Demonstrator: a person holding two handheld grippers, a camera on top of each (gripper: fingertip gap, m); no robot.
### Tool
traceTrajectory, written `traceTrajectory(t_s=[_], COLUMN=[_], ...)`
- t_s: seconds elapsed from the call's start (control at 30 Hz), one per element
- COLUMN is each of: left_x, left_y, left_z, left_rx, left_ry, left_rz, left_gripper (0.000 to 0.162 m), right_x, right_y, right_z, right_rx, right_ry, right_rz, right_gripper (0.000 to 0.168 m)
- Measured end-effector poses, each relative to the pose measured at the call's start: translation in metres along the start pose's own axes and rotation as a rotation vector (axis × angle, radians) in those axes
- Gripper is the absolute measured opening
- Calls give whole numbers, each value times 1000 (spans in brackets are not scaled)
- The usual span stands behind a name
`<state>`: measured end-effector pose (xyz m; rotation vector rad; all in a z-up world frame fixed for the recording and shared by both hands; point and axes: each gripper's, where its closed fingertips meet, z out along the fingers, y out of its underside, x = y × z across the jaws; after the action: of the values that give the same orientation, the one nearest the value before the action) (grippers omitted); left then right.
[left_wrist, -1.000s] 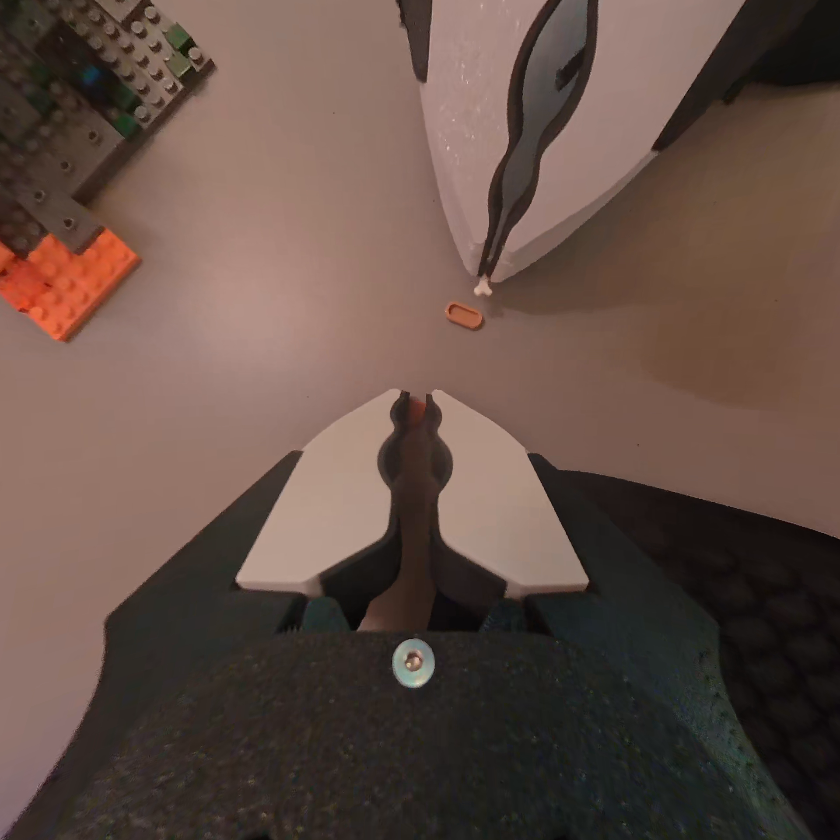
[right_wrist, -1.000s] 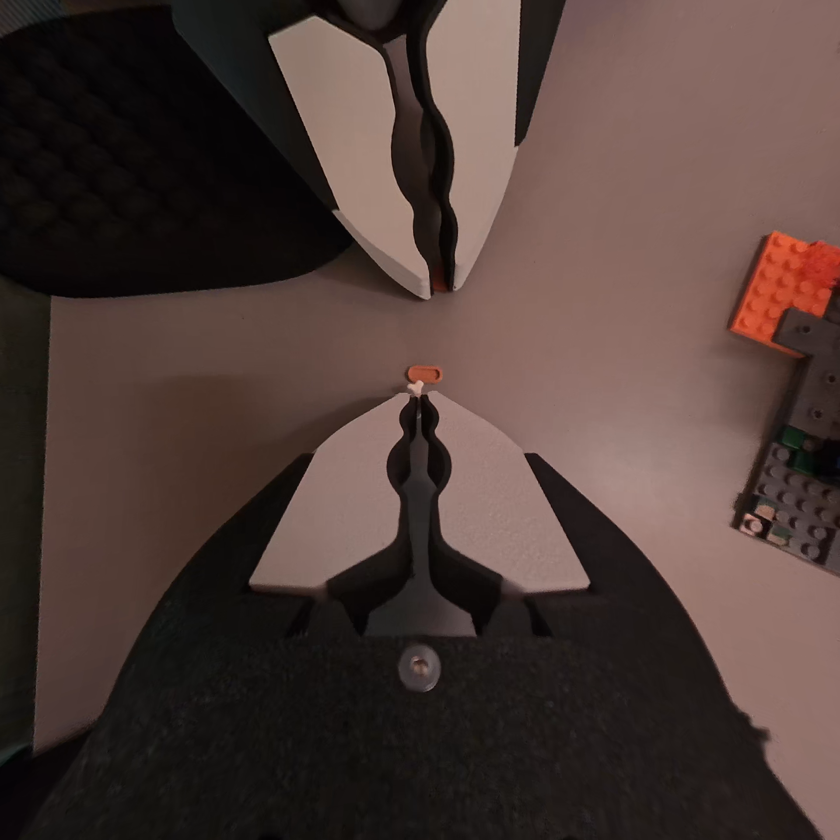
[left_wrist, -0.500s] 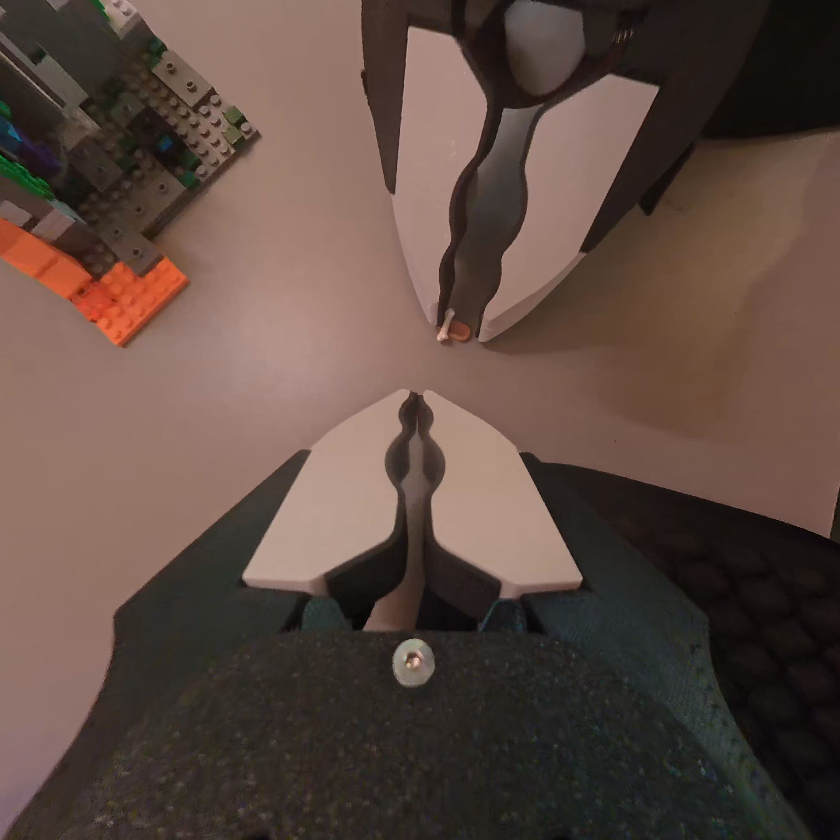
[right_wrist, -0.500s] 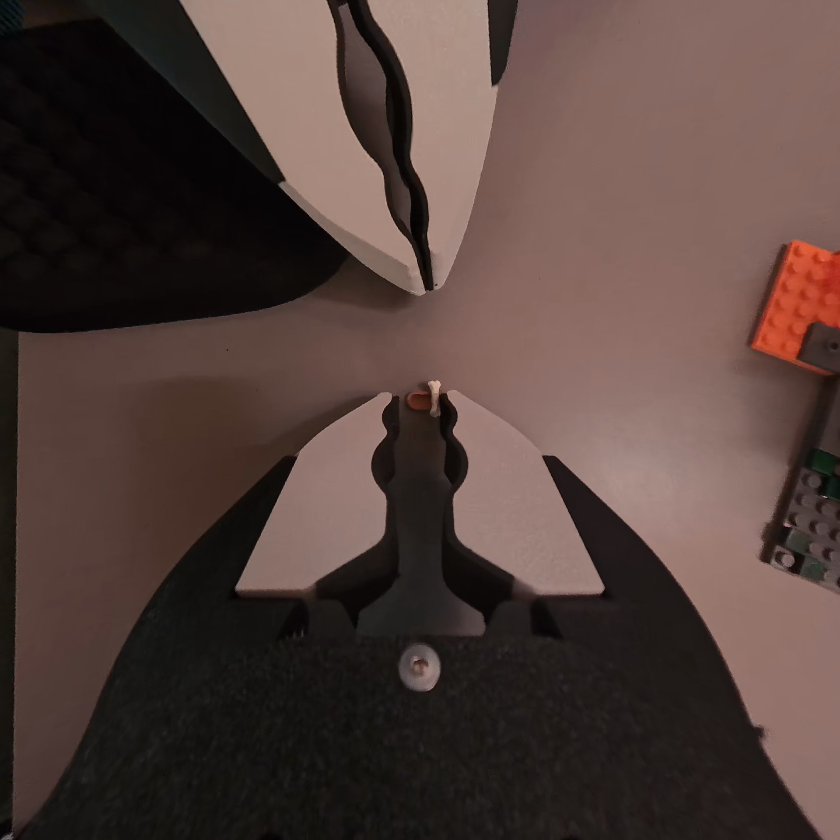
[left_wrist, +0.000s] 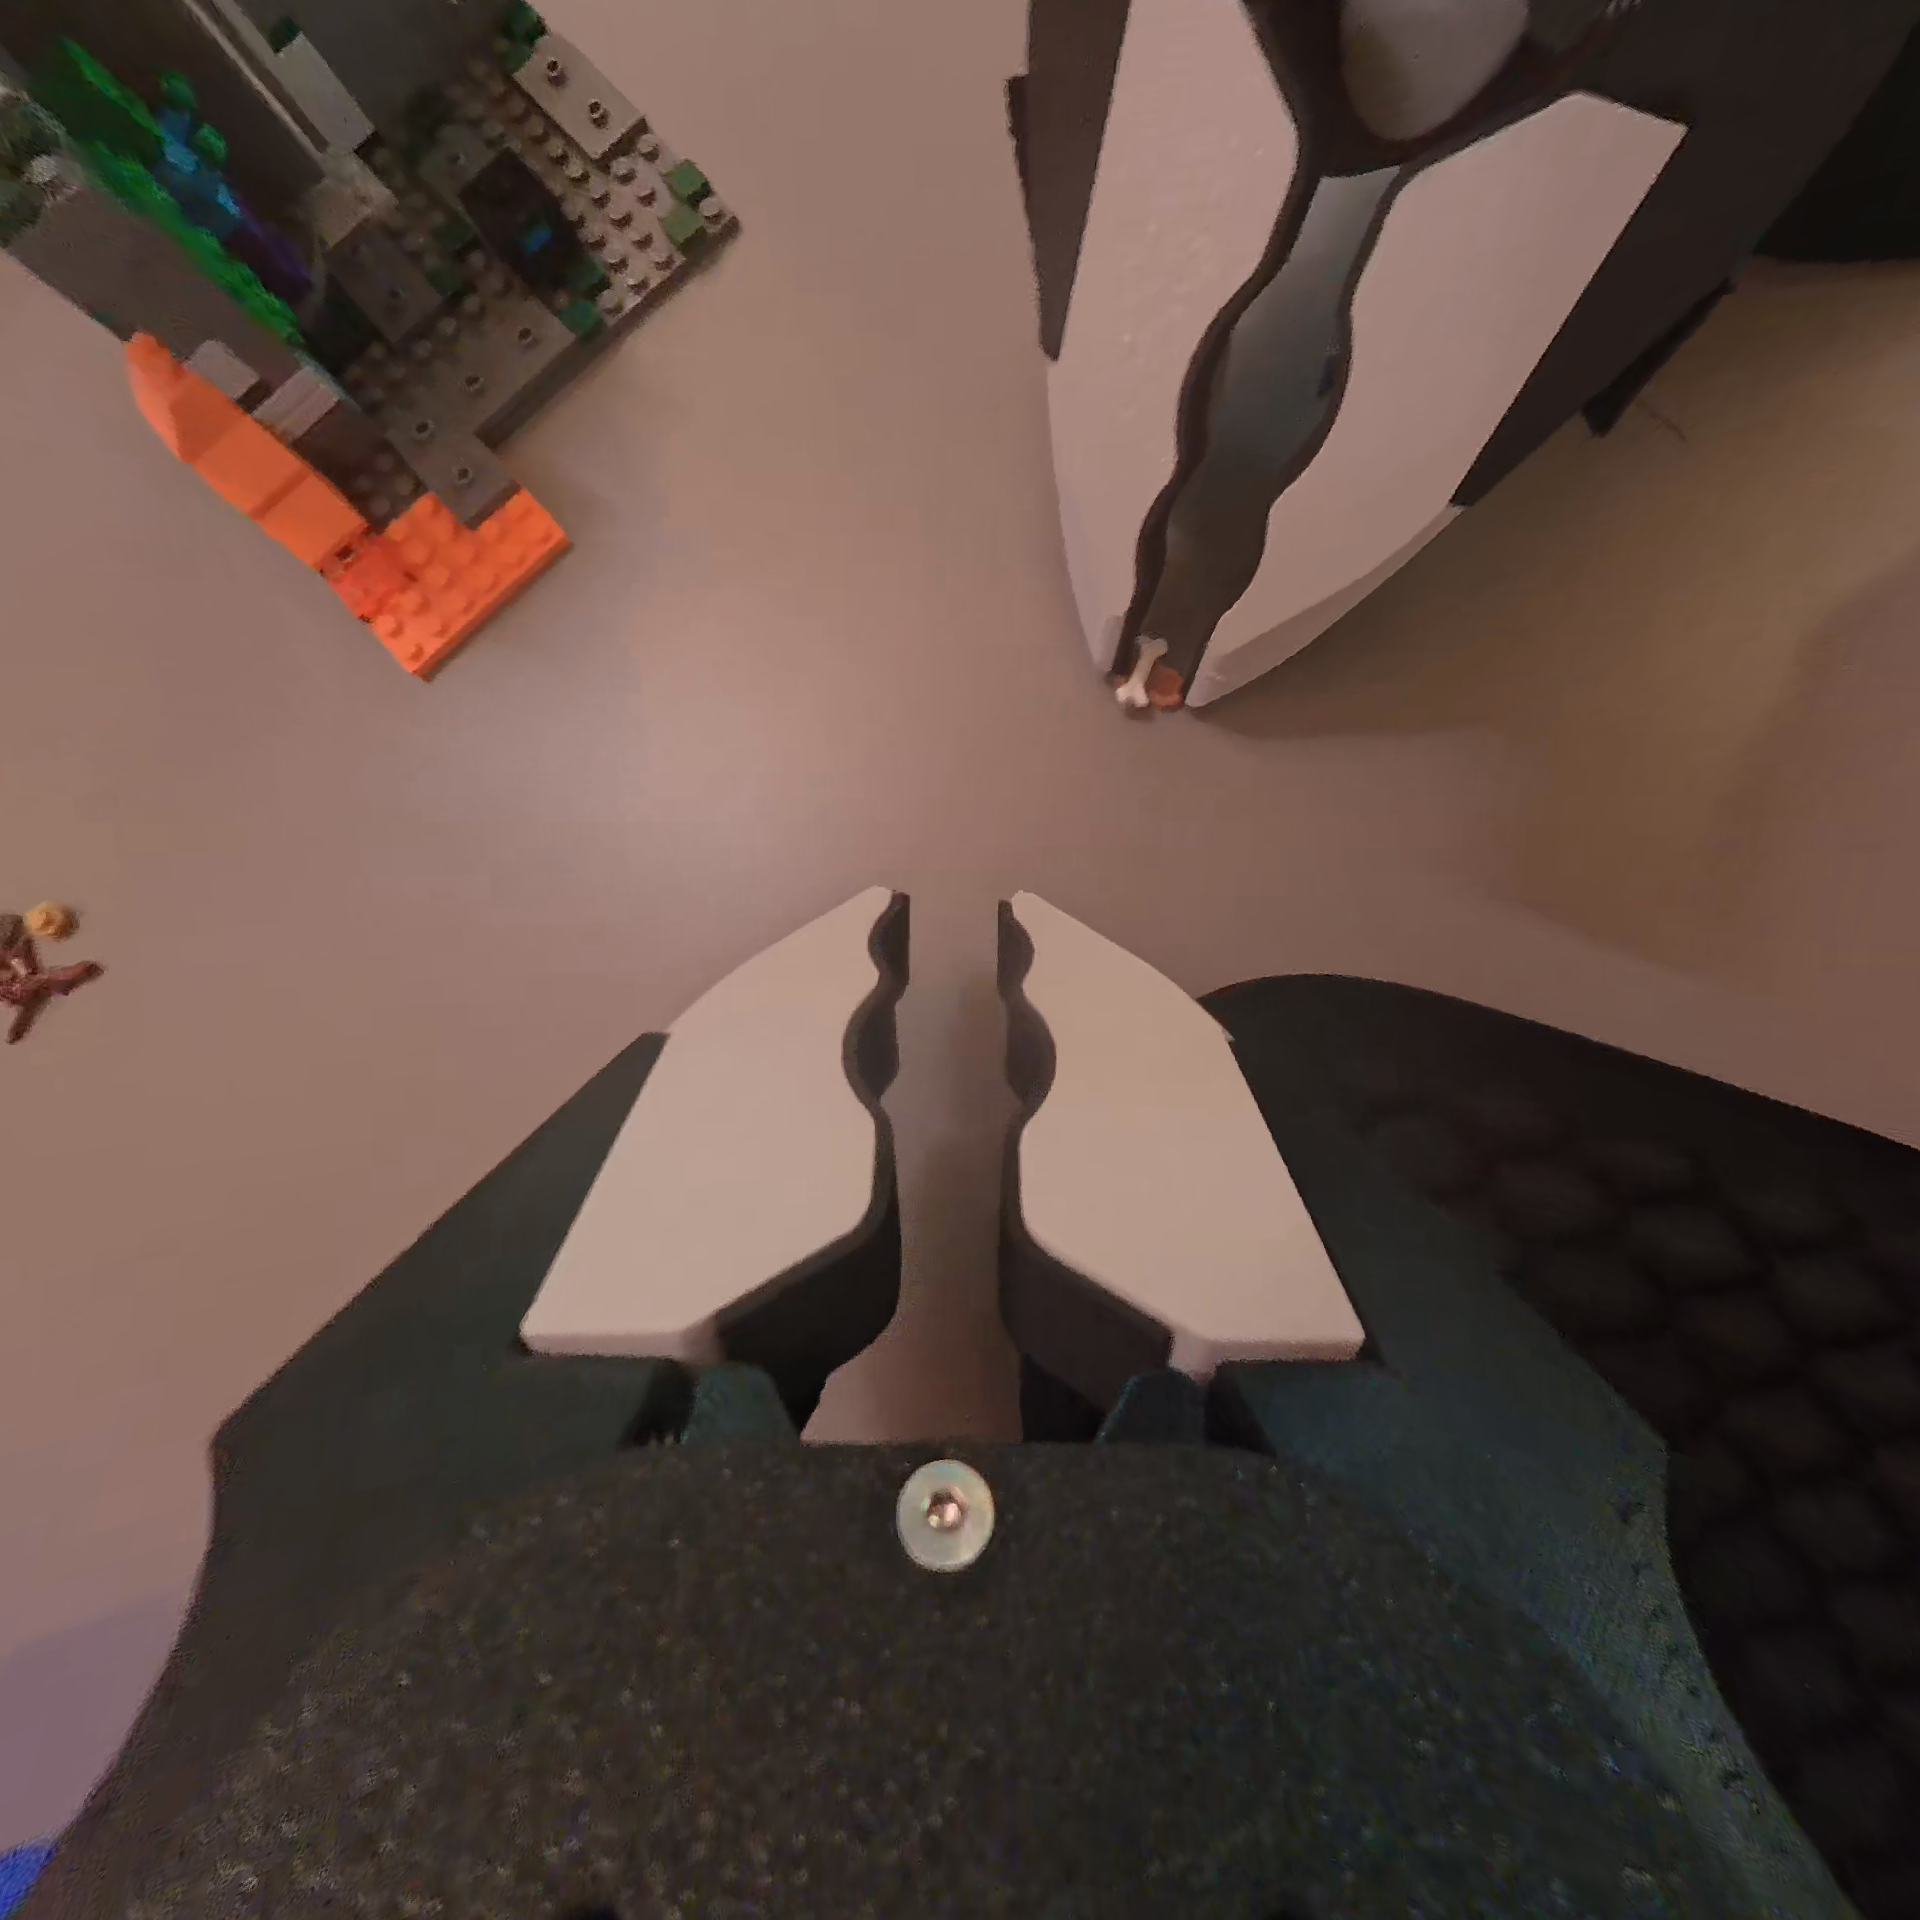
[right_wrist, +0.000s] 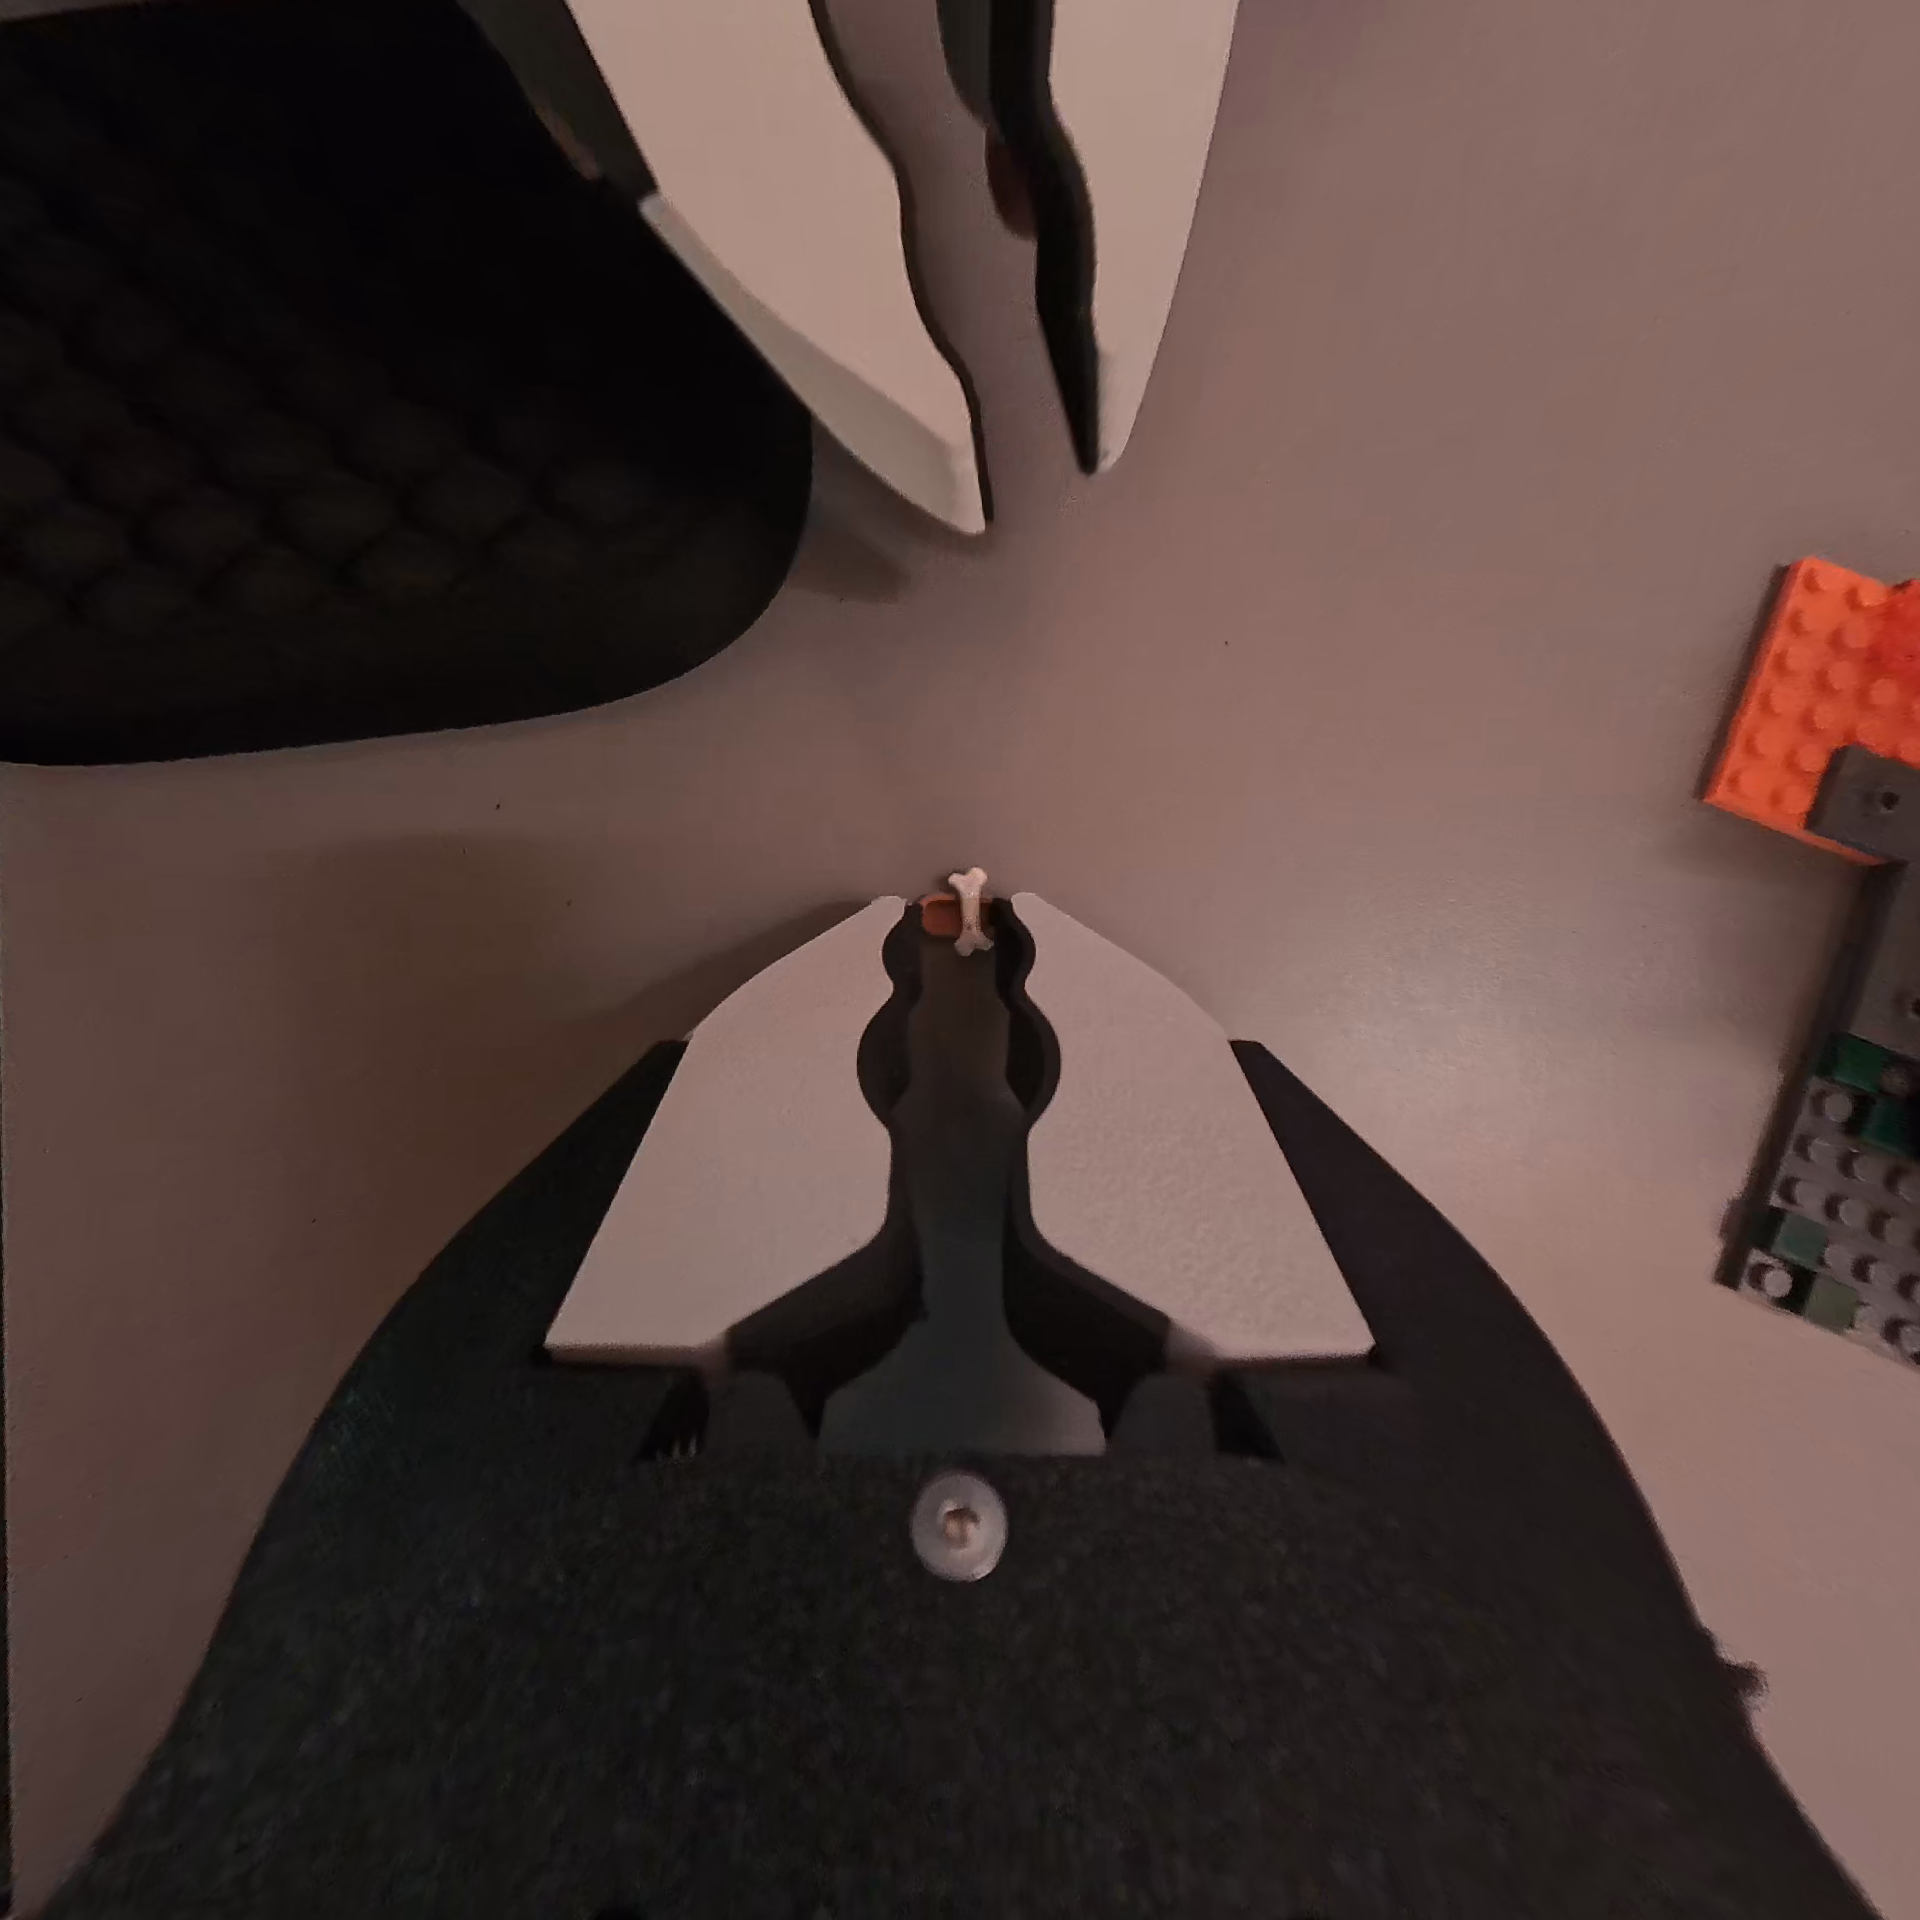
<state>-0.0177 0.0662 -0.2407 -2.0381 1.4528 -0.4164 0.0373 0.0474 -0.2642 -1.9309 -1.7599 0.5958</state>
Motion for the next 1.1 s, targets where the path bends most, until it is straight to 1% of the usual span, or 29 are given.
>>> traceTrajectory(t_s=[0.17, 0.27, 0.3, 0.5, 0.6, 0.67, 0.8, 0.87, 0.9, 1.0, 1.1], left_x=[-10, -10, -10, -11, -24, -35, -52, -50, -48, -46, -45], left_y=[11, 21, 24, 37, 45, 54, 70, 77, 76, 75, 73], left_z=[-9, -9, -9, -9, -17, -23, -30, -29, -28, -26, -23], left_rx=[-26, -65, -77, -135, -180, -227, -291, -298, -276, -226, -187], left_ry=[-27, -24, -21, -29, -110, -183, -290, -278, -265, -237, -209], left_rz=[-27, -25, -22, -13, -29, -44, -124, -174, -201, -278, -325], left_gripper=[19, 21, 22, 23, 24, 23, 25, 28, 29, 25, 21], right_x=[3, 12, 15, 40, 40, 34, 21, 18, 17, 17, 18], right_y=[7, 14, 19, 57, 66, 61, 35, 24, 20, 13, 11], right_z=[-9, -24, -30, -72, -82, -78, -52, -38, -32, -18, -12], right_rx=[23, 50, 52, 74, 79, 91, 97, 81, 70, 34, 9], right_ry=[9, 40, 50, 134, 150, 131, 69, 42, 35, 18, 0], right_rz=[19, 53, 68, 182, 196, 179, 100, 60, 41, 3, -3], right_gripper=[12, 5, 3, 3, 3, 3, 3, 3, 3, 3, 4])
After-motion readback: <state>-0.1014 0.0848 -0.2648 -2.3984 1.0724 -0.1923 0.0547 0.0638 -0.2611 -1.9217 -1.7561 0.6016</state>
